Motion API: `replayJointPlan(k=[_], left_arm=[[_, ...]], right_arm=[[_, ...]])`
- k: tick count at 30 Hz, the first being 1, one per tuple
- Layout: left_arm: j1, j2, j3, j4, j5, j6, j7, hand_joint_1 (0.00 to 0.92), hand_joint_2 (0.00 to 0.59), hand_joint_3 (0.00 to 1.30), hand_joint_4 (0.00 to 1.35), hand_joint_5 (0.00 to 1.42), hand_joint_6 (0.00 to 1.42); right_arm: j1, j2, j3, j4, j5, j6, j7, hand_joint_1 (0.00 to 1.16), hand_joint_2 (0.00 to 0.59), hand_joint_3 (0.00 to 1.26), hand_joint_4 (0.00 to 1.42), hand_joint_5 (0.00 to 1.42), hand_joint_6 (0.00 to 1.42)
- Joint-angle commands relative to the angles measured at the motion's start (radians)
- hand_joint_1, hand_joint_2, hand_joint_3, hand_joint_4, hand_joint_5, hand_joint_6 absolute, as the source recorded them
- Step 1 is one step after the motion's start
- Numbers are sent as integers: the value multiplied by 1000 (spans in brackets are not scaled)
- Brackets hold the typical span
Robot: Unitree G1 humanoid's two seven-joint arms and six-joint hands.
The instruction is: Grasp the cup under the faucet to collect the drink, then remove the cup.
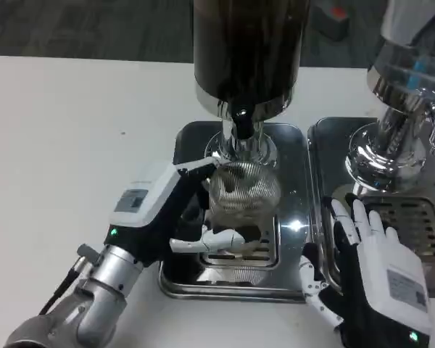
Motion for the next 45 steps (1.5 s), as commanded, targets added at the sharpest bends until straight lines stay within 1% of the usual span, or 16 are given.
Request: replayJointPlan(k=[1, 5, 7, 9, 11, 14, 21, 23, 25, 27, 29, 32, 36, 41, 43, 45], left_arm=[[-6, 3, 1, 15, -24, 5, -13, 177, 69, 412, 489, 714, 529], [-8, 4, -3, 23, -31, 18, -53, 107, 59, 305, 421, 641, 442], [-9, 6, -9, 23, -32, 20, -68, 74, 38, 256, 390, 606, 395], [-12, 17, -31, 10, -3, 32, -51, 29, 17, 221, 358, 583, 364], [-12, 25, -49, -4, 20, 42, -29, 7, 6, 195, 354, 566, 361], [-3, 31, -42, -11, 6, 42, -28, 0, 0, 155, 328, 549, 330], [65, 95, 25, -76, -77, -11, -55, 0, 8, 95, 312, 519, 302], [95, 146, 34, -135, -53, -18, -11, 0, 14, 92, 305, 505, 299], [126, 191, 56, -189, -47, -14, 16, 0, 17, 71, 252, 467, 273], [145, 211, 80, -221, -63, -4, 12, 0, 20, 13, 126, 358, 176], [166, 228, 102, -254, -84, -1, -10, 0, 29, 1, 12, 213, 77], [207, 254, 135, -322, -108, -14, -38, 0, 43, 0, 0, 118, 20], [253, 267, 175, -397, -156, -37, -91, 0, 60, 0, 0, 42, 0], [278, 271, 221, -465, -211, -82, -160, 0, 68, 0, 0, 1, 0], [292, 270, 242, -503, -258, -121, -202, 0, 69, 0, 0, 0, 0], [296, 265, 247, -523, -352, -159, -284, 0, 70, 0, 0, 0, 0]], right_arm=[[5, 5, -2, -19, 0, 6, -8, 336, 520, 105, 0, 0, 0], [3, 4, -5, -17, 6, 4, -5, 338, 520, 105, 0, 0, 0], [3, 5, -5, -16, 8, 3, -5, 339, 520, 105, 0, 0, 0], [3, 6, -5, -15, 8, 3, -7, 339, 521, 105, 0, 0, 0], [2, 5, -4, -13, 6, 3, -8, 340, 521, 105, 0, 0, 0], [-3, 4, -4, -8, 6, 2, -8, 340, 521, 105, 0, 0, 0], [-6, -8, -6, -9, -5, -3, -16, 348, 529, 72, 0, 0, 0], [-17, -19, -6, -4, -15, 6, 1, 355, 541, 65, 0, 0, 0], [-27, -29, -7, 1, -21, 12, 16, 371, 536, 53, 0, 0, 0], [-42, -46, -7, 7, -32, 14, 31, 374, 535, 52, 0, 0, 0], [-51, -55, -6, 7, -46, 19, 40, 377, 535, 49, 0, 0, 0], [-60, -55, -5, 9, -84, 54, 54, 386, 536, 34, 0, 0, 0], [-63, -62, -9, 7, -100, 73, 67, 384, 543, 13, 0, 0, 0], [-66, -72, -6, 12, -112, 78, 64, 381, 544, 0, 0, 0, 0], [-61, -72, -5, 10, -122, 81, 57, 377, 544, 0, 0, 0, 0], [-54, -68, -5, 5, -130, 88, 48, 373, 542, 0, 0, 0, 0]])
